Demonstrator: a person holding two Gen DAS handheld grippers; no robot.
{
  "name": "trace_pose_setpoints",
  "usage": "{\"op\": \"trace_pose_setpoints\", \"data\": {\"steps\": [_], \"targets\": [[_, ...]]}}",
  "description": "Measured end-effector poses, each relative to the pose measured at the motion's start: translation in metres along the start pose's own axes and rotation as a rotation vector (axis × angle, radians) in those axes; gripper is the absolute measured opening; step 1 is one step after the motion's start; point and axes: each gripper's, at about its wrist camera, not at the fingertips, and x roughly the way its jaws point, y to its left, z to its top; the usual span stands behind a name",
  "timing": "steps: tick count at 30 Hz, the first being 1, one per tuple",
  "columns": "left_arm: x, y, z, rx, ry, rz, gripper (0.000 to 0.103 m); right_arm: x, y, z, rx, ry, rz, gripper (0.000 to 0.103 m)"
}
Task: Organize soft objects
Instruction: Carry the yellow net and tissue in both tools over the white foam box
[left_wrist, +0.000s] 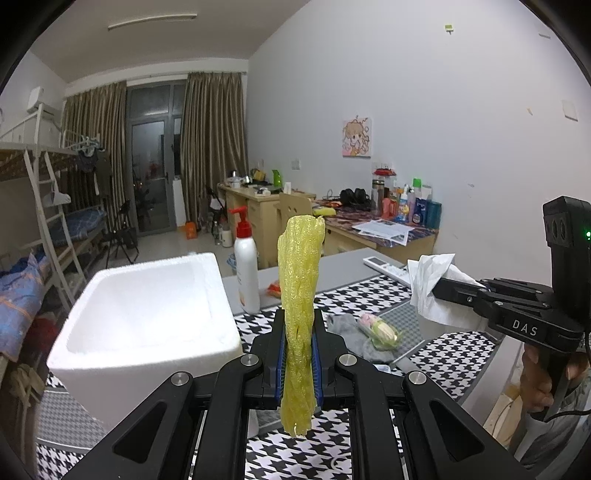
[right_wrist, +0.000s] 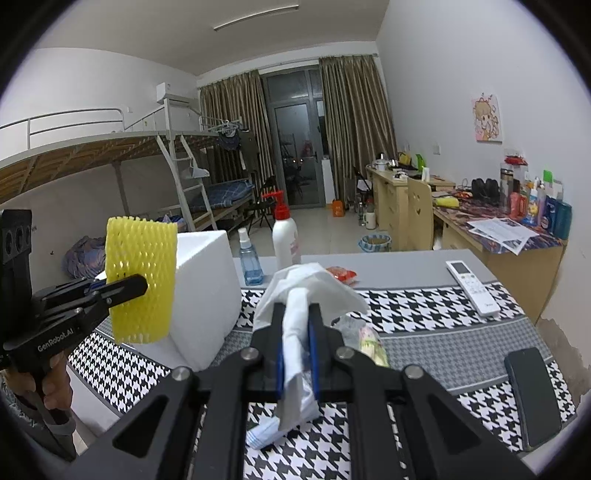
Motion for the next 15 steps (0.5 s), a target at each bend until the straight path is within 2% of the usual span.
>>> {"op": "trace_pose_setpoints", "data": {"steps": [15], "targets": [[-0.013,0.013,0.023,-0.001,-0.058,0.063,0.012,0.007,0.022,0.022,-0.051,-0.036,0.003,0.014]]}}
